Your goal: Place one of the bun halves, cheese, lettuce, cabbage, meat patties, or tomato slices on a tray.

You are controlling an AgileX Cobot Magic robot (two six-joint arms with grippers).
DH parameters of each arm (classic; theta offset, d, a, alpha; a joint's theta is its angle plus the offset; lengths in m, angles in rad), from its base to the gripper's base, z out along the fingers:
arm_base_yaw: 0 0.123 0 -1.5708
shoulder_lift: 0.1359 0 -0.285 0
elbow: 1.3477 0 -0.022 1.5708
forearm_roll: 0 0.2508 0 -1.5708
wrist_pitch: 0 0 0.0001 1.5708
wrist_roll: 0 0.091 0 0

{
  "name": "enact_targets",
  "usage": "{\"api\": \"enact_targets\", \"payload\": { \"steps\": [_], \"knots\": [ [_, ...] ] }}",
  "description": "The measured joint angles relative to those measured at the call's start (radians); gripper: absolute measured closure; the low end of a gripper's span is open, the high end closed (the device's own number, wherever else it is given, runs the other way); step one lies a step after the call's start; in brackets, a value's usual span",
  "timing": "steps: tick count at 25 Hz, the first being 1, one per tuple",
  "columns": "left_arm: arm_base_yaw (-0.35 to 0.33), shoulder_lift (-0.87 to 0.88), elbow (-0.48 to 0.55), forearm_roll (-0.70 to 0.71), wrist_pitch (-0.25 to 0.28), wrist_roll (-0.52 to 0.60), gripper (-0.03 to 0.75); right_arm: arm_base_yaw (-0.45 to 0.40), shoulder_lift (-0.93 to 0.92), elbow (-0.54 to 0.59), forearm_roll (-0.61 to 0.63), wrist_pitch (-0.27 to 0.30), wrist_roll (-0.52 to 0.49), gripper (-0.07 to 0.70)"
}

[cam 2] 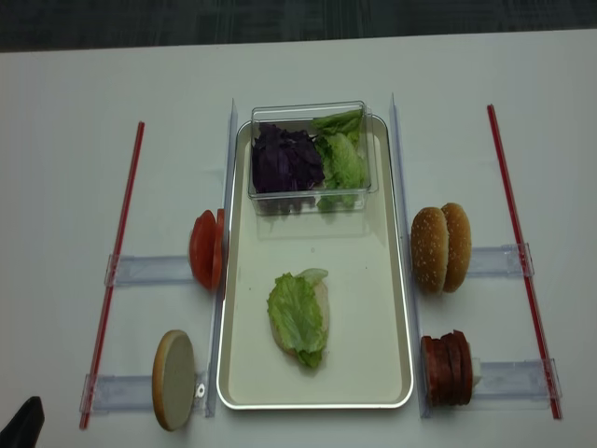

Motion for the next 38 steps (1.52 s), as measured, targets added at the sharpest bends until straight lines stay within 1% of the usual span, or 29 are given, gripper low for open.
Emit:
{"api": "enact_targets", "payload": {
  "steps": [13,21,38],
  "knots": [
    [0.000,0.000,0.000,0.000,0.000,0.000,0.230,0.000,-0.095,0.004,0.000,0.023,0.000,0.158],
    [0.000,0.000,0.000,0.000,0.000,0.000,0.230,0.000,-0.162,0.007,0.000,0.025,-0.012,0.158],
    [0.000,0.000,0.000,0.001,0.000,0.000,0.230,0.000,-0.165,0.009,0.000,0.027,-0.043,0.161]
  ]
}}
